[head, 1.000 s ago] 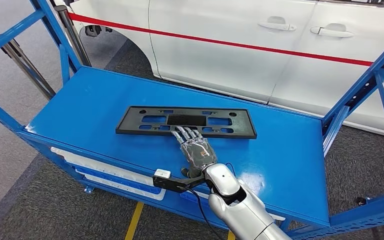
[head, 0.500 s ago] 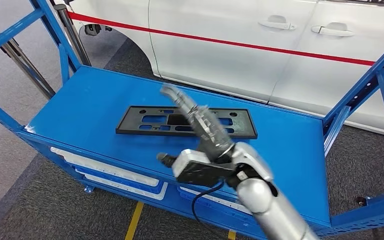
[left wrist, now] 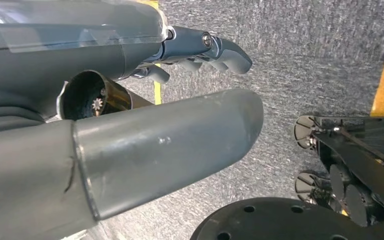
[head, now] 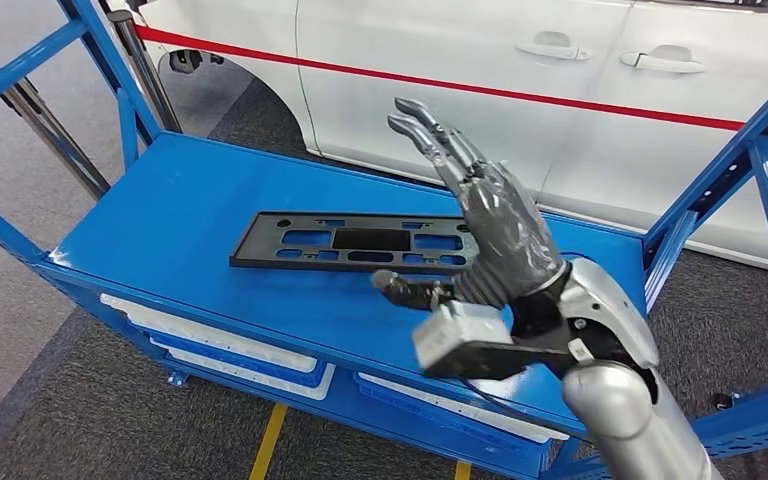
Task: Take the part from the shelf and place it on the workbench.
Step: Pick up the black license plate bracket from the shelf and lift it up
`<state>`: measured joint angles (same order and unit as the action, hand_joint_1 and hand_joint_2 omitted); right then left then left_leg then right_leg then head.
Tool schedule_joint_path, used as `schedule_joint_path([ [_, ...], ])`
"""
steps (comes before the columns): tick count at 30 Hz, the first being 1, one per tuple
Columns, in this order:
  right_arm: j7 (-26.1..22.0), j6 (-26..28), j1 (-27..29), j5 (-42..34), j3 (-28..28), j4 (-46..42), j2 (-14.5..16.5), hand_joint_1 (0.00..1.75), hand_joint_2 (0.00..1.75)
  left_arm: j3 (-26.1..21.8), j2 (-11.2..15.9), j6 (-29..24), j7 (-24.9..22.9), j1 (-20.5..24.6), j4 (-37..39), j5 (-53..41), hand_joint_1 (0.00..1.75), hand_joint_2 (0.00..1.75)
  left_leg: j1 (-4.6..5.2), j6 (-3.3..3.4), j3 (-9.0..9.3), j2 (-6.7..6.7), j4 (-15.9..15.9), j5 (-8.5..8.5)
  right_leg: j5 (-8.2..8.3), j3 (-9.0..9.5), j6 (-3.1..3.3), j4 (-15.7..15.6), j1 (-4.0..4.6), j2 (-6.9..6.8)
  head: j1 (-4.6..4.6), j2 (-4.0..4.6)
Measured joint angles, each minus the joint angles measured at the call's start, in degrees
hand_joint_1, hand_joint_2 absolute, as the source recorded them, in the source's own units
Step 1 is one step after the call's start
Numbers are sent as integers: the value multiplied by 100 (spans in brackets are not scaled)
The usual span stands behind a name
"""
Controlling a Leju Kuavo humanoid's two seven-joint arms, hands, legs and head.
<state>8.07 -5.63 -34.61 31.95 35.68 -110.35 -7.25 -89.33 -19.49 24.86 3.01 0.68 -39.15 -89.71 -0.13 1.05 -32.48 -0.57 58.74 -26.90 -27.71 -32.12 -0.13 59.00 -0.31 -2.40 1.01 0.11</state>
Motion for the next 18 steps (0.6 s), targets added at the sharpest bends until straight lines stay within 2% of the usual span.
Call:
schedule_joint_path([
  [3, 260, 13, -176, 845, 287, 660, 275, 0, 175, 21, 71, -133, -124, 19, 115, -12, 0, 0, -2, -4, 4, 0, 0, 4, -1, -1, 1, 8, 1, 0, -1, 0],
  [6, 358, 15, -276, 1216, 610, 1313, 557, 0, 175, 82, 187, -248, -187, 30, 323, -12, 0, 0, -5, -14, 3, 2, -2, 10, -2, -4, 3, 12, 6, -3, -1, 0],
  [12, 386, 24, -397, 1319, 870, 1967, 833, 0, 175, 142, 326, -302, -218, 34, 589, -13, 0, 0, -6, -16, 1, 3, -5, 9, -5, -7, 7, 13, 12, -2, -1, 0],
  [18, 395, 27, -409, 1324, 902, 2073, 879, 0, 175, 146, 351, -305, -222, 34, 644, -14, 0, 0, -6, -16, -1, 3, -5, 9, -5, -7, 7, 13, 10, -5, -1, 0],
])
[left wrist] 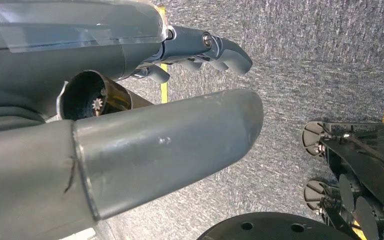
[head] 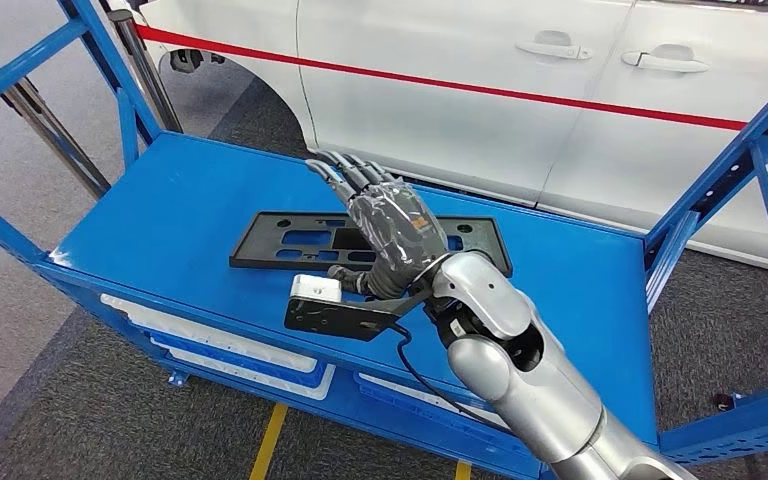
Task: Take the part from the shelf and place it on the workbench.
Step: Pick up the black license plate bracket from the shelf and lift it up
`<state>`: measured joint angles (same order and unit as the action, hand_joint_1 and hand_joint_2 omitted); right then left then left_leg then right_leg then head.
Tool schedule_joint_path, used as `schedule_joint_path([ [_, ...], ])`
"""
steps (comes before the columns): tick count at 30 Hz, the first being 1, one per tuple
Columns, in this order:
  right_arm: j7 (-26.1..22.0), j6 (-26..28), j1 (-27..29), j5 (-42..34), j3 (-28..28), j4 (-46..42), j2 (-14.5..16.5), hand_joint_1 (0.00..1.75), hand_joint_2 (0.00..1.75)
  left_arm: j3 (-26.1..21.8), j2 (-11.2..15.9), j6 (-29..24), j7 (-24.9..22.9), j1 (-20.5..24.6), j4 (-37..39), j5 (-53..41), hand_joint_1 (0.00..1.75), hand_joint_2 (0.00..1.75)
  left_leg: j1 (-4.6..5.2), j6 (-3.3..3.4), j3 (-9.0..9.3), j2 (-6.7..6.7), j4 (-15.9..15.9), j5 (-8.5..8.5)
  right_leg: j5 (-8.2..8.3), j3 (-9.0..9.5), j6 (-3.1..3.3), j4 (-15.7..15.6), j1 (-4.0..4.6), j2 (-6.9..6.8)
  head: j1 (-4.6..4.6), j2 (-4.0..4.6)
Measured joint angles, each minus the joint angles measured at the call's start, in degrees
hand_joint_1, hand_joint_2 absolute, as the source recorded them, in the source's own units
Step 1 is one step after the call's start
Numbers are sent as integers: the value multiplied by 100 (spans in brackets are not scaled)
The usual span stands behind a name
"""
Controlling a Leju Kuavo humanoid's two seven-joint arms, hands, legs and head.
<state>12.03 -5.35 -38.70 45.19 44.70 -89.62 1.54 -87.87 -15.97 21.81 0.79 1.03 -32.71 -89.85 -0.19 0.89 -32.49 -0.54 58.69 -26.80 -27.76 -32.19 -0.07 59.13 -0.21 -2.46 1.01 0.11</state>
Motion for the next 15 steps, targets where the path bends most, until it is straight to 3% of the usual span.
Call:
schedule_joint_path([
  [15, 104, -95, -67, 223, 99, 500, 241, 0, 175, 64, 139, -116, 10, -1, 227, 0, 0, 0, 6, 1, -2, 0, 0, -1, 1, 0, -2, -1, -6, 3, 1, 0],
])
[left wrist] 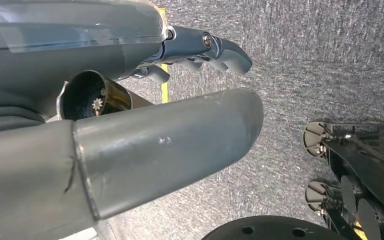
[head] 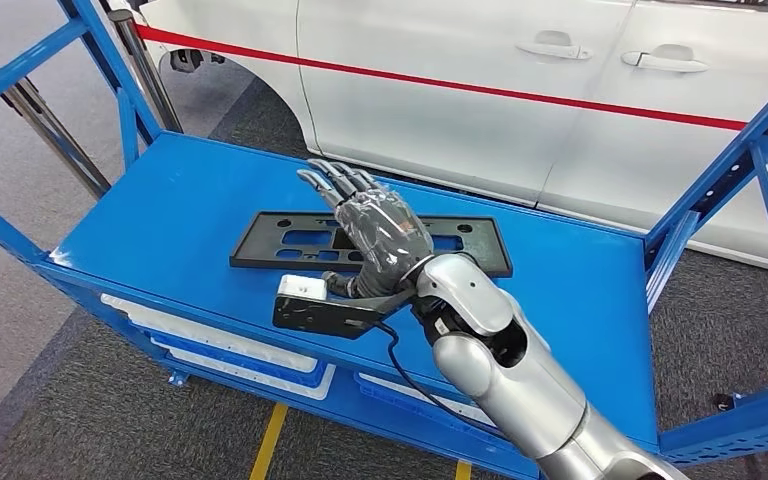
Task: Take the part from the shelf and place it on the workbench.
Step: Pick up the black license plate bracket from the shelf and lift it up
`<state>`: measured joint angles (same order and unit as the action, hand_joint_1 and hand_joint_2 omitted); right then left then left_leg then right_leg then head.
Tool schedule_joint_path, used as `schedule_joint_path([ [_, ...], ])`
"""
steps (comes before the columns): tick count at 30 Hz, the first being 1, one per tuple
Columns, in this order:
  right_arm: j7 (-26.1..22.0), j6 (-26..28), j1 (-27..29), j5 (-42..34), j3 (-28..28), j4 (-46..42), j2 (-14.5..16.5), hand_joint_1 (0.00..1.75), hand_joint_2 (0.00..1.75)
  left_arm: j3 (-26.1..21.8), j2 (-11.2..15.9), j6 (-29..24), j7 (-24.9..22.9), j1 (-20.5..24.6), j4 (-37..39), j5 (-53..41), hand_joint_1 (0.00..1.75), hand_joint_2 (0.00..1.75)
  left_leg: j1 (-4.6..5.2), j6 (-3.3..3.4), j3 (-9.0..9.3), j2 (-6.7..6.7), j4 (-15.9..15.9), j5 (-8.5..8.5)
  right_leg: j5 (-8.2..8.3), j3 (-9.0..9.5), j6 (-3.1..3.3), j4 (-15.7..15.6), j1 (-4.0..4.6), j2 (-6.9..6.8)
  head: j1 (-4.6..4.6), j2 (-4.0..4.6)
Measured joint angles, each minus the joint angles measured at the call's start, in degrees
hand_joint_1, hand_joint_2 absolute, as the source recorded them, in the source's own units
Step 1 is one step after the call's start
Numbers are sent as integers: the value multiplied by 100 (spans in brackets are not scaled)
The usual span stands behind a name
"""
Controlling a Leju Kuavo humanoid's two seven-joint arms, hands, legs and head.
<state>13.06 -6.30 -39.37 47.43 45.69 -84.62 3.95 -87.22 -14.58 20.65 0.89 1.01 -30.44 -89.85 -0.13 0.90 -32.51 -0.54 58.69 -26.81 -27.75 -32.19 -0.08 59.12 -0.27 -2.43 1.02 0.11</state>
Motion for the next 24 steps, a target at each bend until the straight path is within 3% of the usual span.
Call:
schedule_joint_path([
  [6, 171, 648, -572, 889, 162, 2006, 767, 0, 175, 393, 352, -553, -16, 66, 625, 0, 0, 0, -9, -12, 2, 2, -1, 11, 0, -3, 2, 7, 3, -3, 0, 0],
  [11, 146, 728, -992, 1041, 165, 3405, 1227, 0, 175, 581, 576, -707, -77, 105, 1083, 9, 0, 0, -9, -17, 2, 2, -1, 16, 1, -4, 4, 12, 9, -3, 1, 0],
  [16, 88, 694, -1093, 1214, 169, 3981, 1410, 0, 175, 647, 663, -721, -127, 110, 1300, 46, 0, 0, -9, -17, -2, 2, -1, 15, 1, -7, 4, 11, 7, -4, 1, 0],
  [24, 270, 527, -1244, 1682, 186, 4547, 1438, 0, 175, 706, 735, -700, -100, 109, 1428, 31, 0, 0, -3, -11, -2, 2, 0, 11, 3, -10, 1, 7, 0, -4, 1, 0],
])
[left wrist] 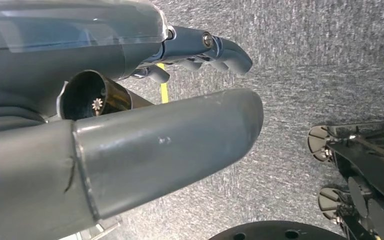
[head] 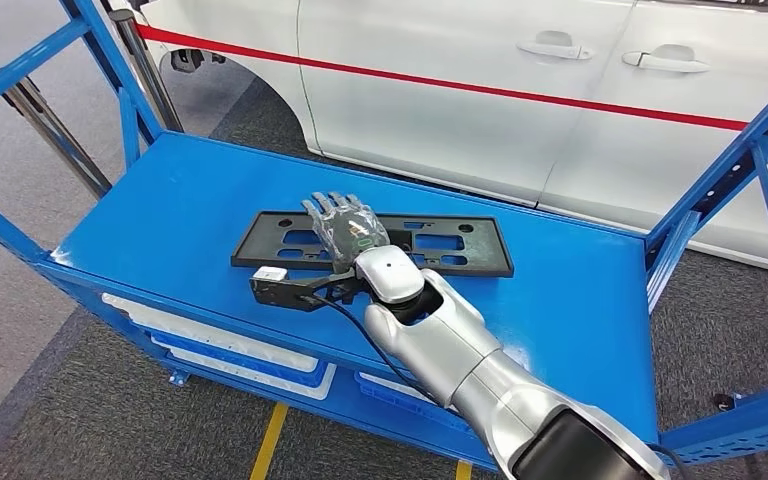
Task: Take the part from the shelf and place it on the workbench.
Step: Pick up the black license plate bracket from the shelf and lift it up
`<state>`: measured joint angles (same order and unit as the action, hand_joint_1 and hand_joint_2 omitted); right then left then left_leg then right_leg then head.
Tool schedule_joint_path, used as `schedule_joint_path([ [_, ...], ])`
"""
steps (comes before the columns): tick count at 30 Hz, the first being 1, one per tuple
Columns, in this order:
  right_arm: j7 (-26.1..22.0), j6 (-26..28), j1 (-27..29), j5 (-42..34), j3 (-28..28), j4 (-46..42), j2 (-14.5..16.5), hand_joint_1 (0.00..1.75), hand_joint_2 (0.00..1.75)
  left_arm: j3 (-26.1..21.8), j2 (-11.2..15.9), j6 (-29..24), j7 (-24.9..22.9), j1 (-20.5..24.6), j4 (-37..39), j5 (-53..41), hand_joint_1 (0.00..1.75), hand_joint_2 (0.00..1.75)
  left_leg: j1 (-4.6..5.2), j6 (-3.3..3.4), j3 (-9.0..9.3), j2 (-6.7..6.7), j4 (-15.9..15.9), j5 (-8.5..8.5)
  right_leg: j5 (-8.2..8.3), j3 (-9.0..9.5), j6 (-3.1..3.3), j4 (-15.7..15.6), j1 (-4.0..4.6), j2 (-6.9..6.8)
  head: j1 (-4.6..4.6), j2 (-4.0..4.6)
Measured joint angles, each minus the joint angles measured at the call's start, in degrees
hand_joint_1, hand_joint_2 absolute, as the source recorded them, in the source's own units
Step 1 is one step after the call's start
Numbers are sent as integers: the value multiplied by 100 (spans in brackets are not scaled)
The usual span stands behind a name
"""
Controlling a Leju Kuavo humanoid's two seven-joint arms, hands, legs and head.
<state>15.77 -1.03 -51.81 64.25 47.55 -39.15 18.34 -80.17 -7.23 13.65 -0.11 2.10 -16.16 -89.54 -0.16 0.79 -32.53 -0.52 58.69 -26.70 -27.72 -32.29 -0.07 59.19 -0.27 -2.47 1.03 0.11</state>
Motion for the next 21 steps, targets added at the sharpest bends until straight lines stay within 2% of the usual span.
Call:
schedule_joint_path([
  [3, 169, 3, -140, 357, 50, 366, -98, 0, 175, 28, 22, -1, 26, 0, 30, 21, 0, 0, 3, 0, 2, 0, 1, 0, 1, 2, -1, 0, 0, -1, -1, 0],
  [10, 172, -63, -248, 457, 56, 929, -434, 0, 175, 30, 40, 10, -96, -10, 49, 95, 0, 0, 5, 0, 2, 0, 2, 0, 3, 1, 0, 0, 0, 3, -1, 0],
  [21, 68, -340, -256, 504, 56, 1133, -544, 0, 175, 30, 45, 39, 57, -8, 49, 113, 0, 0, 5, 0, 2, -1, 2, 0, 2, -2, 0, 0, 2, 4, -1, 0],
])
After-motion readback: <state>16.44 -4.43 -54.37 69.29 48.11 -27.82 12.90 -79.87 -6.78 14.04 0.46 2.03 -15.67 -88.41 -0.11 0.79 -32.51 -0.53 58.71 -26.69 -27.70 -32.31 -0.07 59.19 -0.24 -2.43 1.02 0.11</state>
